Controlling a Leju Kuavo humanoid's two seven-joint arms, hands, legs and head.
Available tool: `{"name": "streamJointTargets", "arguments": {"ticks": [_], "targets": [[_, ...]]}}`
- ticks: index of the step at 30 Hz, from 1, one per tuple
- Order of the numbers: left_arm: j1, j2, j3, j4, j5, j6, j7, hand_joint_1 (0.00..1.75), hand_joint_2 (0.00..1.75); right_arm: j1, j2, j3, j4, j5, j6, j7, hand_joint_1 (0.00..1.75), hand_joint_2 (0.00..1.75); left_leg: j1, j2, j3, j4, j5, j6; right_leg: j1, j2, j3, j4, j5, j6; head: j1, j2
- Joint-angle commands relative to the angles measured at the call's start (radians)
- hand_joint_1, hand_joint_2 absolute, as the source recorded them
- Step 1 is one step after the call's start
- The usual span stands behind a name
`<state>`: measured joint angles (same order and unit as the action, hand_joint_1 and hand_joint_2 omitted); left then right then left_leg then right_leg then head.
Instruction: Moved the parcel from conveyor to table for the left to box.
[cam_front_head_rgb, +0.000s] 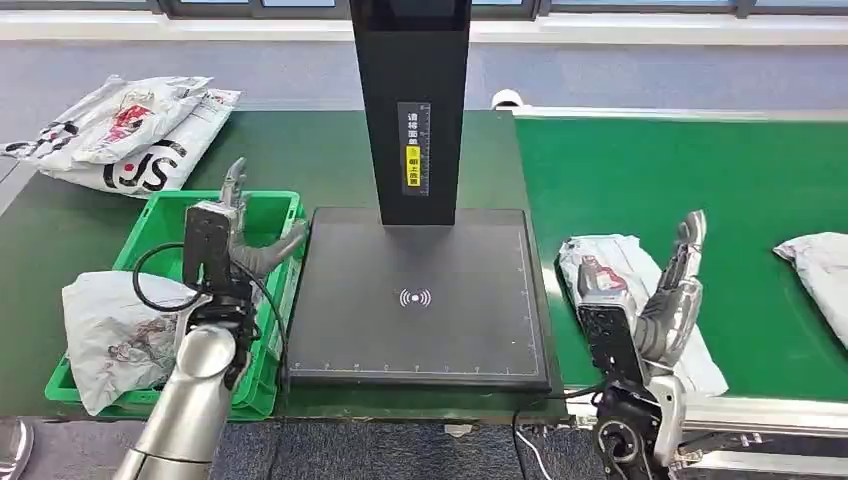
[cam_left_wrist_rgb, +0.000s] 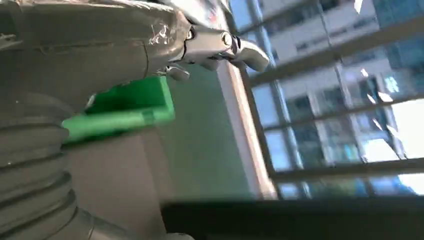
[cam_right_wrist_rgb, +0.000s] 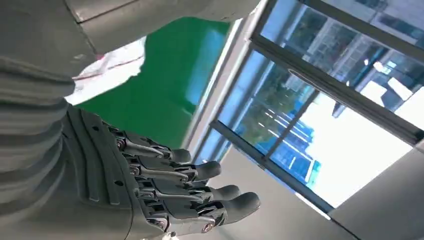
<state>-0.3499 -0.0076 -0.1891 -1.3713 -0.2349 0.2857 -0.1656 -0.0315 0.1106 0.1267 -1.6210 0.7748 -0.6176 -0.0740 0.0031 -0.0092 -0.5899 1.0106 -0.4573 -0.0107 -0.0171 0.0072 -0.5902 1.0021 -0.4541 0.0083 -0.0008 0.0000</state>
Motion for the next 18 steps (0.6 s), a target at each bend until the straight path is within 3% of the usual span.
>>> {"name": "streamJointTargets", "arguments": {"ticks": [1, 3, 6, 9, 13, 18], "targets": [[-0.011, 0.004, -0.092, -0.009, 0.013, 0.012, -0.003, 0.00, 1.75, -0.023, -0.010, -0.020, 0.096, -0.004, -0.007, 0.001, 0.00, 1.75, 0.001, 0.000, 0.002, -0.001, 0.000, 0.000, 0.001, -0.001, 0.002, -0.001, 0.000, -0.001, 0.000, 0.000], [-0.011, 0.004, -0.092, -0.009, 0.013, 0.012, -0.003, 0.00, 1.75, -0.023, -0.010, -0.020, 0.096, -0.004, -0.007, 0.001, 0.00, 1.75, 0.001, 0.000, 0.002, -0.001, 0.000, 0.000, 0.001, -0.001, 0.002, -0.002, 0.000, -0.001, 0.000, 0.000], [0.027, -0.026, -0.131, -0.034, 0.191, -0.111, -0.024, 0.00, 1.75, -0.032, -0.008, -0.021, 0.145, 0.003, 0.001, 0.024, 0.00, 1.75, 0.001, -0.001, 0.002, -0.001, 0.000, 0.000, 0.002, -0.002, 0.002, -0.002, 0.000, -0.001, 0.000, 0.000], [0.056, -0.050, -0.219, -0.015, 0.166, -0.085, -0.025, 0.00, 1.75, -0.029, 0.001, -0.040, 0.206, 0.035, -0.007, 0.057, 0.00, 1.75, 0.001, 0.000, 0.004, -0.003, 0.001, 0.000, 0.002, -0.001, 0.005, -0.004, 0.000, 0.000, 0.000, 0.000], [0.093, -0.081, -0.238, -0.047, 0.182, -0.073, -0.011, 0.00, 1.75, 0.016, 0.013, -0.104, 0.236, 0.083, 0.000, 0.129, 0.00, 1.75, 0.002, -0.001, 0.011, -0.009, 0.002, 0.001, 0.003, -0.004, 0.013, -0.012, 0.002, 0.000, 0.000, 0.000], [0.135, -0.093, -0.209, -0.090, 0.175, -0.063, 0.002, 0.00, 1.75, 0.019, 0.040, -0.172, 0.349, 0.197, 0.034, 0.205, 0.00, 1.75, 0.002, -0.003, 0.007, -0.005, 0.000, 0.001, 0.002, -0.005, 0.009, -0.007, 0.000, -0.001, 0.000, 0.000]]}}
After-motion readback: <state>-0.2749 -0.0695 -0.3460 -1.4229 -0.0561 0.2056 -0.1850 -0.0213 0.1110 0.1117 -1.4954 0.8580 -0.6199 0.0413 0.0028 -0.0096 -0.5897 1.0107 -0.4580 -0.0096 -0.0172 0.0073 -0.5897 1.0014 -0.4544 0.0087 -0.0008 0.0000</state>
